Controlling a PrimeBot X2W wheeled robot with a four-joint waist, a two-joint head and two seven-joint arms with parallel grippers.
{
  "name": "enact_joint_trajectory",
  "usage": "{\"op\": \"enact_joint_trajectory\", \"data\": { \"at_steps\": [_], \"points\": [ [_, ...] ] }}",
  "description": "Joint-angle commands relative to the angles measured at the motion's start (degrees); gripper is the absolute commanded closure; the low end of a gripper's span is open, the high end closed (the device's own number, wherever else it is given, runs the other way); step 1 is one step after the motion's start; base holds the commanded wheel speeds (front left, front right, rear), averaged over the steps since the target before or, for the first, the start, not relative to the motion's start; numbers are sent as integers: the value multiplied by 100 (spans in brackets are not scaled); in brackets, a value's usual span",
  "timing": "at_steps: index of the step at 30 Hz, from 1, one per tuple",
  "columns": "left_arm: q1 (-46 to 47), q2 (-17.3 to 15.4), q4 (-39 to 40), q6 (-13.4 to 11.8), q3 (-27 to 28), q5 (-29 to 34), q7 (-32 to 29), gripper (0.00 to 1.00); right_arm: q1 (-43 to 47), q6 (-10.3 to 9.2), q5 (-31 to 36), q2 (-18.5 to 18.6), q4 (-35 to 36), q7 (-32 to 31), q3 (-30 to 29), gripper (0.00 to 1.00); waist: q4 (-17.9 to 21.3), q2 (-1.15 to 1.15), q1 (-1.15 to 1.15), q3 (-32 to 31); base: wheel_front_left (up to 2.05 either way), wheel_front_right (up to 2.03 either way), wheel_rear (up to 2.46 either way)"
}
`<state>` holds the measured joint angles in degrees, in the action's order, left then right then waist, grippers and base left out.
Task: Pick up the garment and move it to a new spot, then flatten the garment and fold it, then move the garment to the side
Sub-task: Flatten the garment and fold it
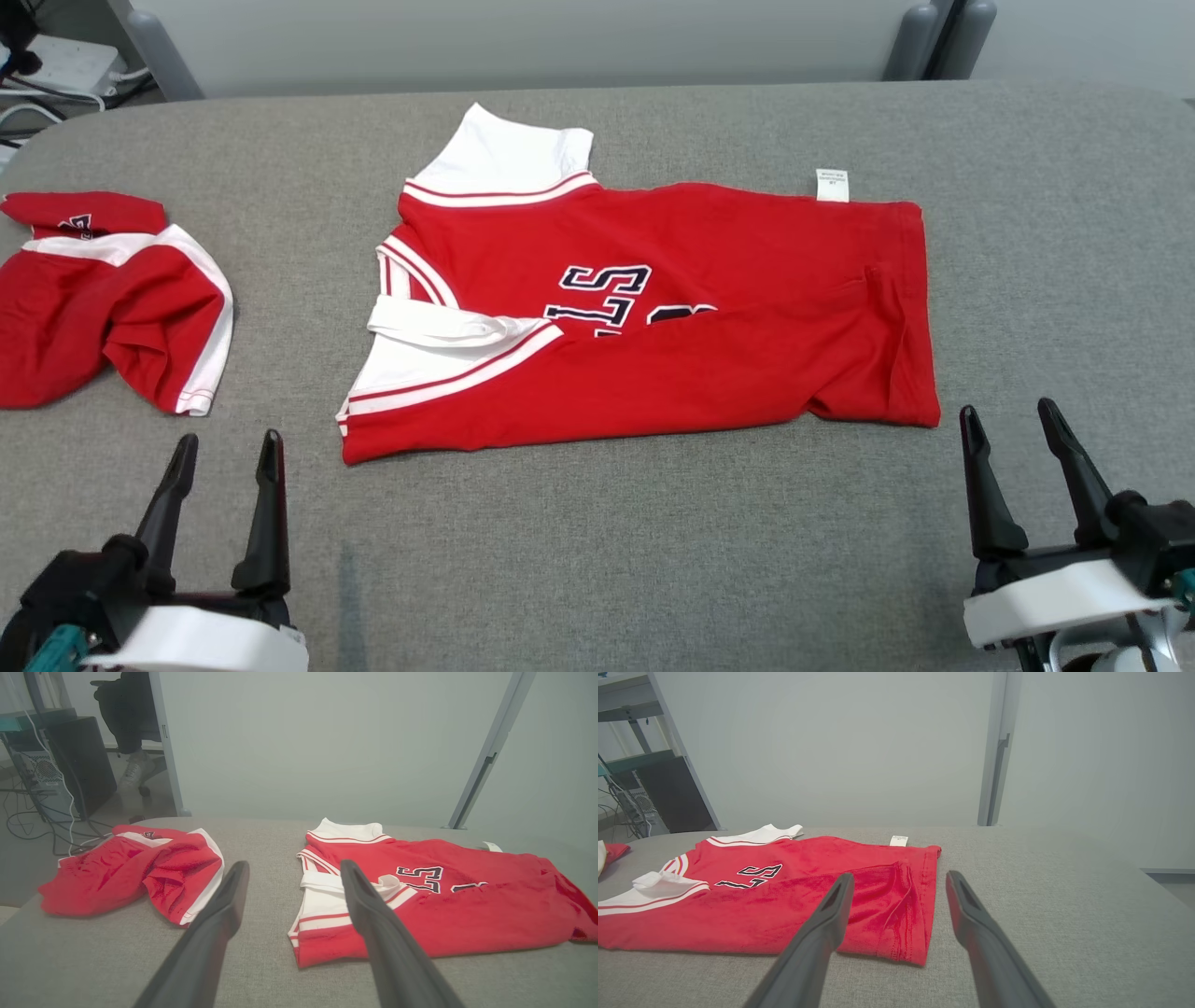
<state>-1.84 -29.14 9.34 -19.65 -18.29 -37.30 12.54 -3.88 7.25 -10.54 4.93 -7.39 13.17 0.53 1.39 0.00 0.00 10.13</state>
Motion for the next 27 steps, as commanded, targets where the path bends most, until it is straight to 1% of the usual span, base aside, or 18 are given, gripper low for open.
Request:
{"op": "enact_joint_trajectory", "data": {
  "at_steps": [1, 6, 11, 22, 27],
  "points": [
    [62, -137, 199, -95, 205, 63, 1, 0, 75, 24, 87, 24, 227, 96, 87, 0, 26, 0, 0, -130, 0, 0, 0],
    [-262, -108, 303, -292, 153, 123, -11, 0, 466, 24, 300, -57, 376, 128, 25, 0, 51, 0, 0, -295, 0, 0, 0],
    [-434, -84, 343, -363, 114, 108, -38, 0, 675, 24, 308, -133, 455, 147, -17, 0, 90, 0, 0, -387, 0, 0, 0],
    [-478, -11, 189, -326, 32, 29, -55, 0, 716, 24, 293, -183, 403, 160, -46, 0, 105, 0, 0, -497, 0, 0, 0],
    [-402, 33, 160, -201, -11, -78, -83, 0, 666, 24, 293, -188, 378, 152, -57, 0, 72, 0, 0, -489, 0, 0, 0]
  ]
}}
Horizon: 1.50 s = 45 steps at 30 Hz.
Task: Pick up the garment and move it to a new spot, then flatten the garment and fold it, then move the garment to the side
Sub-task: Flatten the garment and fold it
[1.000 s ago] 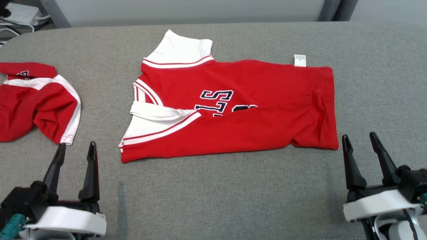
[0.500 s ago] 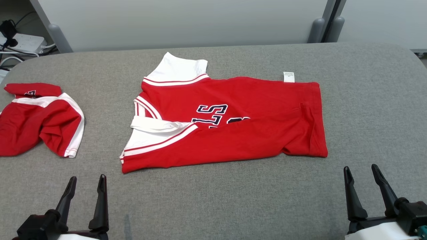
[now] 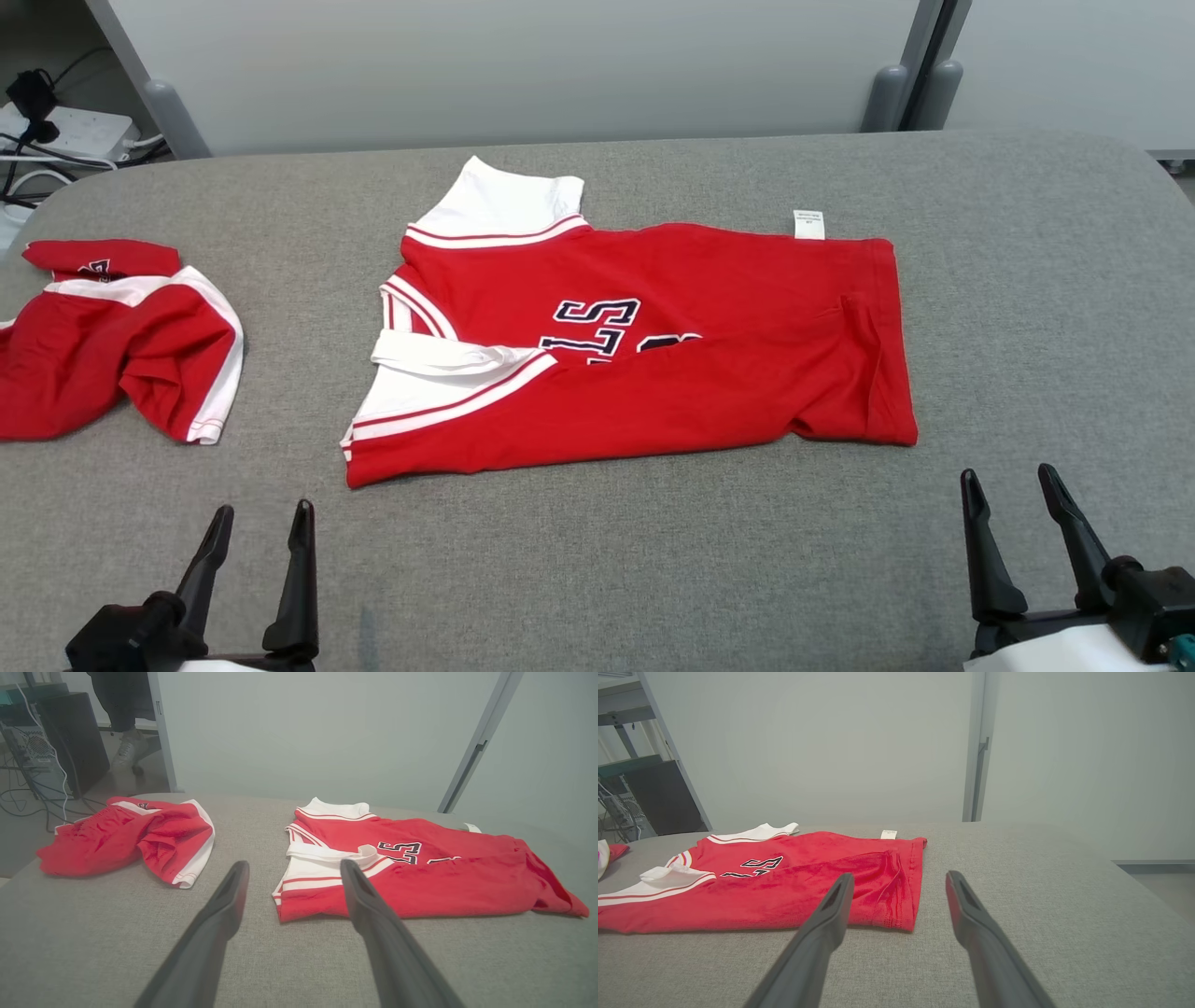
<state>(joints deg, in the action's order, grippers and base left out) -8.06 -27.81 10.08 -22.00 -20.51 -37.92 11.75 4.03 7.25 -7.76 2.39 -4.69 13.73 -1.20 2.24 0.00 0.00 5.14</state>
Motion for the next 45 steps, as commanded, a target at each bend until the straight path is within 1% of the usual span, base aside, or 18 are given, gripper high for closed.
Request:
{"op": "enact_joint_trajectory", "data": {
  "at_steps": [1, 6, 11, 17, 20, 21, 22, 23, 25, 29, 37, 38, 39, 40, 41, 45],
  "points": [
    [220, -100, 86, 35, 211, -16, -4, 0, -126, 24, 15, 66, 108, 96, 116, 0, -13, 0, 0, 10, 0, 0, 0],
    [536, -139, -64, 190, 117, -26, -147, 0, -378, 24, -52, 84, -28, 24, 47, 0, -63, 0, 0, 148, 0, 0, 0],
    [1203, -65, -557, 536, -81, -137, -444, 0, -1044, 24, -206, 218, -643, -127, 157, 0, -29, 0, 0, 421, 0, 0, 0],
    [2032, 169, -1499, 979, -285, -324, -715, 0, -1876, 24, -296, 375, -1638, -173, 509, 0, 25, 0, 0, 804, 0, 0, 0],
    [2350, 255, -2071, 1194, -322, -432, -786, 0, -2227, 24, -359, 392, -2092, -165, 619, 0, 67, 0, 0, 948, 0, 0, 0],
    [2506, 324, -2432, 1312, -331, -518, -822, 0, -2408, 24, -404, 383, -2360, -140, 689, 0, 82, 0, 0, 1005, 0, 0, 0],
    [2578, 346, -2591, 1369, -343, -537, -824, 0, -2482, 24, -426, 380, -2509, -146, 712, 0, 88, 0, 0, 1030, 0, 0, 0],
    [2578, 346, -2591, 1369, -343, -537, -824, 0, -2482, 24, -426, 380, -2509, -146, 712, 0, 88, 0, 0, 1030, 0, 0, 0],
    [2734, 433, -2977, 1512, -360, -619, -824, 0, -2660, 24, -486, 353, -2878, -126, 805, 0, 91, 0, 0, 1080, 0, 0, 0],
    [2845, 528, -3356, 1620, -378, -735, -896, 0, -2810, 24, -525, 309, -3296, -133, 922, 0, 74, 0, 0, 1107, 0, 0, 0],
    [3022, 725, -3600, 1908, -421, -1062, -1194, 0, -3074, 24, -643, 239, -3796, -185, 1055, 0, 22, 0, 0, 1199, 0, 0, 0],
    [3036, 731, -3609, 1928, -441, -1088, -1263, 7, -3107, 24, -666, 230, -3836, -188, 1070, 1, 20, 0, 0, 1211, 0, 0, 0],
    [3050, 745, -3608, 1953, -459, -1116, -1319, 35, -3136, 24, -688, 224, -3882, -200, 1083, 52, 12, 0, 0, 1220, 0, 0, 0],
    [3058, 772, -3604, 1992, -473, -1165, -1382, 61, -3158, 24, -714, 218, -3930, -219, 1103, 71, 3, 0, 0, 1223, 0, 0, 0],
    [3067, 788, -3593, 2021, -478, -1203, -1421, 100, -3177, 24, -741, 212, -3958, -212, 1120, 100, -4, 0, 0, 1227, 0, 0, 0],
    [3061, 806, -3583, 2059, -486, -1268, -1483, 100, -3184, 24, -854, 197, -4034, -220, 1192, 100, -8, 0, 0, 1209, 0, 0, 0]
  ]
}}
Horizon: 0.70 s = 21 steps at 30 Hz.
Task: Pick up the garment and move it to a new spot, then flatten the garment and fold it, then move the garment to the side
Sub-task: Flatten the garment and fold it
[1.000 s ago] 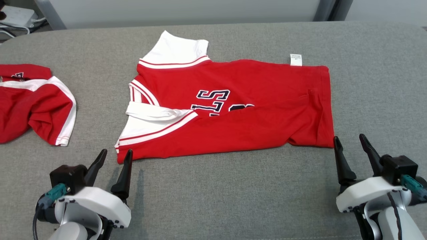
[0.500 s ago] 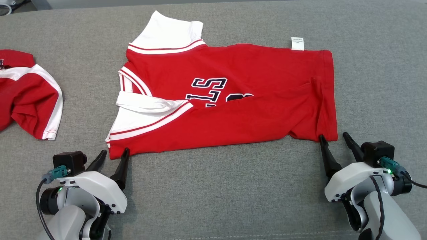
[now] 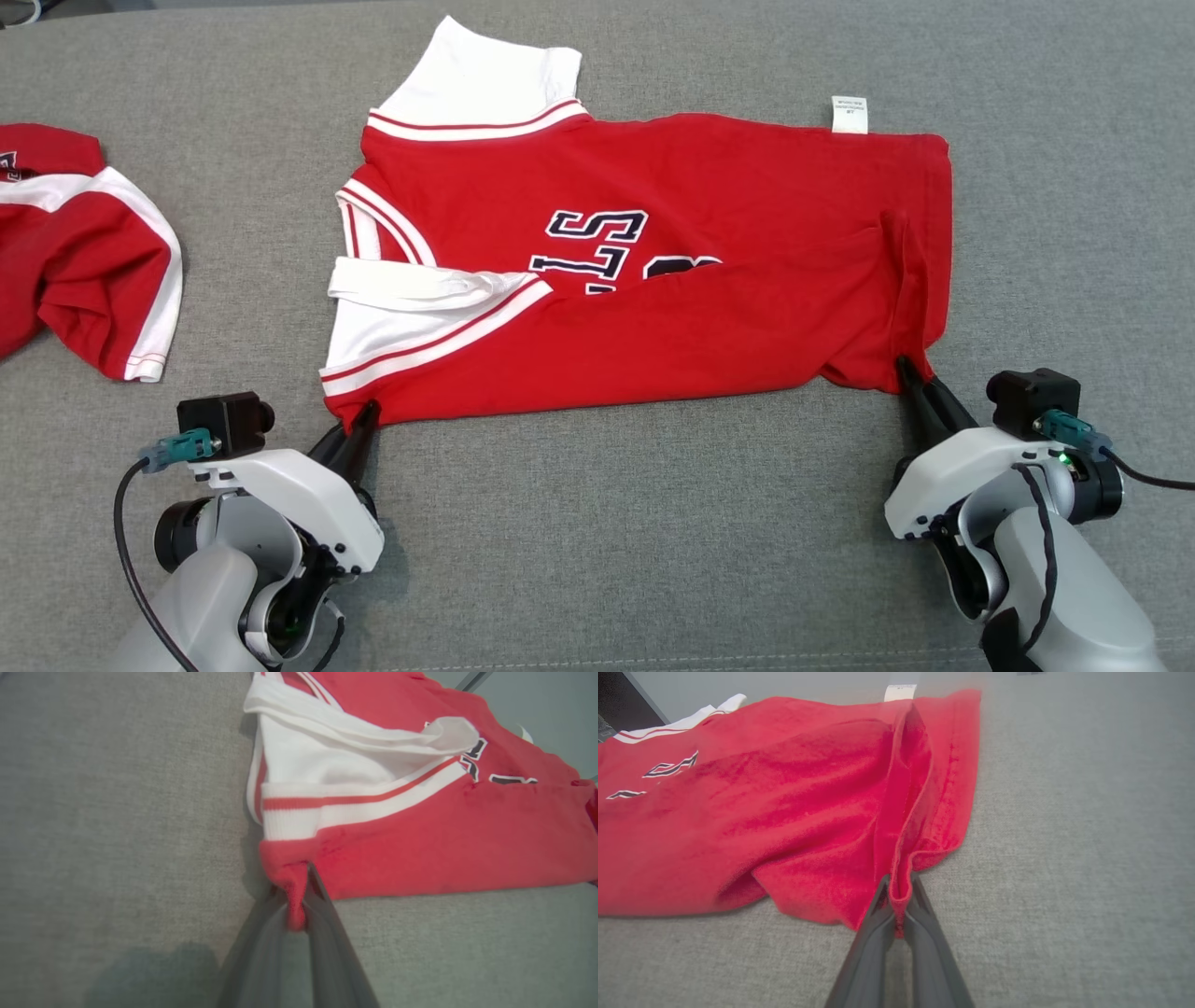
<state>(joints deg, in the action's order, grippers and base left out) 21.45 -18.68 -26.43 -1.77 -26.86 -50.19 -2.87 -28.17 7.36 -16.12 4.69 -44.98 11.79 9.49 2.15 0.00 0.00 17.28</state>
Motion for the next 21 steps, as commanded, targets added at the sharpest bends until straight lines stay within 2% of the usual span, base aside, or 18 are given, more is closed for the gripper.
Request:
{"op": "enact_joint_trajectory", "data": {
  "at_steps": [1, 5, 10, 16, 21],
  "points": [
    [103, -103, 82, 43, 152, -54, -16, 100, 50, 13, -57, -34, -21, -32, 146, 100, -2, 0, 0, -11, 0, 0, 0],
    [41, -122, 204, 51, 217, -126, 39, 100, 153, 13, -307, 16, 38, 3, 195, 100, -31, 0, 0, -64, 0, 0, 0],
    [-226, -302, 544, -82, 350, -206, 37, 100, 467, 13, -716, 180, 425, -27, 230, 100, -110, 0, 0, -133, 0, 0, 0],
    [-834, -569, 1244, -331, 557, -364, -1, 100, 1171, 13, -1371, 452, 1420, -432, 180, 100, -195, 0, 0, -197, 0, 0, 0],
    [-1382, -778, 1937, -634, 712, -446, -52, 100, 1881, 13, -1778, 551, 2419, -1020, -55, 100, -259, 0, 0, -238, 0, 0, 0]
  ]
}}
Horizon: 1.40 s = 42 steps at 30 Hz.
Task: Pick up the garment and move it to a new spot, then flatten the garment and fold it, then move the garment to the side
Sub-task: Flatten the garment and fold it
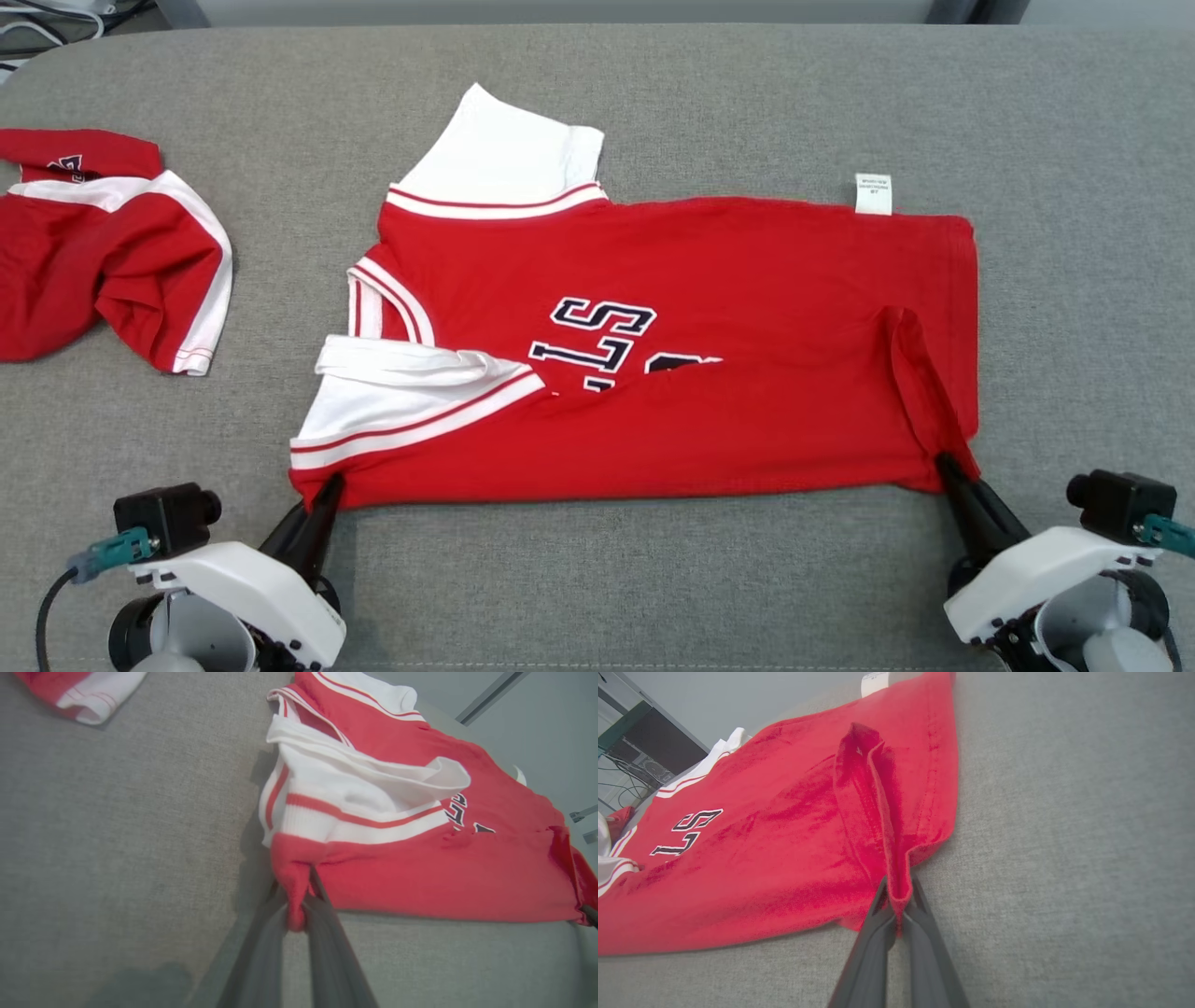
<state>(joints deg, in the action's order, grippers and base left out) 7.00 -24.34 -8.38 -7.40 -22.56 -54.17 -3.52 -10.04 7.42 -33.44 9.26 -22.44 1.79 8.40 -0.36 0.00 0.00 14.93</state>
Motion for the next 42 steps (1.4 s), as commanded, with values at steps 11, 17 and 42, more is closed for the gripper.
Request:
{"op": "enact_joint_trajectory", "data": {
  "at_steps": [11, 17, 42],
  "points": [
    [-749, -180, 767, -432, 336, -238, -9, 100, 1486, 7, 110, -300, 1550, -797, -778, 100, -196, 0, 0, -71, 0, 0, 0],
    [-851, -53, 447, -240, 247, -256, 164, 0, 1598, 7, 348, -417, 1600, -703, -954, 0, -164, 0, 0, -192, 0, 0, 0],
    [-375, -582, 1745, -1301, 419, 1584, 1213, 0, 989, 7, 2389, -595, 1937, 961, -929, 0, 230, 0, 0, -848, 0, 0, 0]
  ]
}}
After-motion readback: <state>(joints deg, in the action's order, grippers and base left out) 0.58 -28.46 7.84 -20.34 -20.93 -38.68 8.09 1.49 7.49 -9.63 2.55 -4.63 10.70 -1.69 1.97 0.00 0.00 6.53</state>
